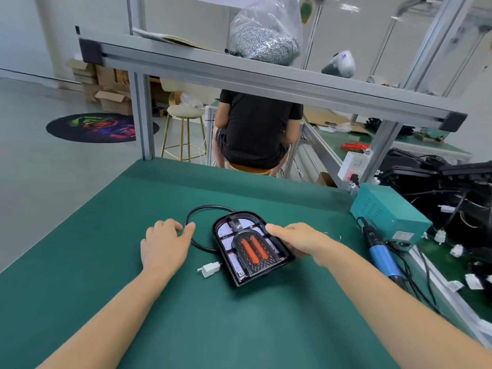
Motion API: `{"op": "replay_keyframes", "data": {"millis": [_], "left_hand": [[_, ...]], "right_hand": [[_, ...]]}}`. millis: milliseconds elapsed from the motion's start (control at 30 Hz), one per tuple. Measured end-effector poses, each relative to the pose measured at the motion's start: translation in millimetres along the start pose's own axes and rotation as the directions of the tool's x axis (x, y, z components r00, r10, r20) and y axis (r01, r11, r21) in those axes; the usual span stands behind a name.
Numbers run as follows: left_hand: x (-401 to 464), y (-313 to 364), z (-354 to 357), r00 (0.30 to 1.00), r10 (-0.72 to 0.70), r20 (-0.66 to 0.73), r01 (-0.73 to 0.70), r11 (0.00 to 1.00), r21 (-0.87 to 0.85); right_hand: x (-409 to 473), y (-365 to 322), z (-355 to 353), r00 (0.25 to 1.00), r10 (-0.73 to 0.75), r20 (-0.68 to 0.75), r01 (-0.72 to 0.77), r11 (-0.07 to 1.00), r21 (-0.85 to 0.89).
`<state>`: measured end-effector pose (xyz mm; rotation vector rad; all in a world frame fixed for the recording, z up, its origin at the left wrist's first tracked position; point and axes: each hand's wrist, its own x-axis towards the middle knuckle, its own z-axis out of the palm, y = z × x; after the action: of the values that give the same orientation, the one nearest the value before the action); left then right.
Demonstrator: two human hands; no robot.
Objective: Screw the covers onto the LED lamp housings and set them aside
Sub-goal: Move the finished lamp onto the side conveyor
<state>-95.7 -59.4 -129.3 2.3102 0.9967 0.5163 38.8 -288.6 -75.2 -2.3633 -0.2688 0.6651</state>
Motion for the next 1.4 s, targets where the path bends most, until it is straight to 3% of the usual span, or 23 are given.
{"op": "replay_keyframes", "data": {"millis": [100,200,400,500,567,633,667,733,800,933,1000,1067,1167,1400], "left_hand": [[1.5,2.0,4.8,0.998,-0.028,0.048,0.020,0.986,0.164],[7.8,8.3,8.5,0.998,-0.057,0.014,0.052,0.969,0.240],[22.3,21.5,11.0,0.986,-0.148,0.073,0.136,0.979,0.150],[16.6,20.1,8.0,0.994,0.034,0.107,-0.040,0.998,0.055],[7.0,13.5,2.7,0.933,0.208,0.295,-0.209,0.977,-0.028],[-0.4,1.6,-2.4,0.854,0.232,0.465,-0.231,0.971,-0.060],[0.0,-4.6,-2.8,0.866,0.203,0.457,-0.204,0.978,-0.049],[5.0,-11.6,-1.1,0.958,0.091,0.271,-0.089,0.996,-0.017],[12.9,-6.5,2.1,0.993,-0.036,0.114,0.033,0.999,0.027],[25.3,16.1,7.4,0.989,-0.072,0.128,0.034,0.961,0.274],[32.1,21.2,8.3,0.983,-0.075,0.167,0.045,0.983,0.177],[38.0,21.2,7.9,0.970,-0.049,0.240,0.084,0.987,-0.137],[30.3,20.2,-0.1,0.939,0.002,0.344,0.215,0.776,-0.592],[11.7,17.7,-7.3,0.840,0.196,0.507,0.333,0.552,-0.765]], "right_hand": [[9.5,-5.3,13.8,0.995,0.059,0.086,-0.067,0.993,0.098],[15.7,-7.9,17.8,0.995,0.075,0.062,-0.082,0.990,0.117],[24.7,-5.8,29.2,0.992,0.081,0.097,-0.103,0.962,0.253],[24.2,-1.4,34.5,0.995,0.065,0.073,-0.082,0.958,0.276],[22.9,1.9,35.2,0.996,0.064,0.061,-0.081,0.945,0.317],[23.3,5.5,35.6,0.996,0.068,0.057,-0.084,0.928,0.362],[23.4,6.5,35.8,0.996,0.067,0.057,-0.083,0.921,0.380],[22.8,7.0,36.8,0.996,0.056,0.072,-0.081,0.908,0.410],[19.8,5.3,37.4,0.996,0.041,0.076,-0.070,0.900,0.429],[15.0,3.3,40.3,0.994,0.006,0.107,-0.062,0.849,0.524],[11.8,3.8,42.5,0.990,-0.048,0.135,-0.043,0.803,0.594],[9.1,6.1,43.8,0.991,-0.084,0.100,0.004,0.783,0.621],[4.5,5.1,46.8,0.989,-0.131,0.065,0.054,0.739,0.672],[5.0,4.7,53.6,0.986,-0.163,0.043,0.069,0.623,0.779]]}}
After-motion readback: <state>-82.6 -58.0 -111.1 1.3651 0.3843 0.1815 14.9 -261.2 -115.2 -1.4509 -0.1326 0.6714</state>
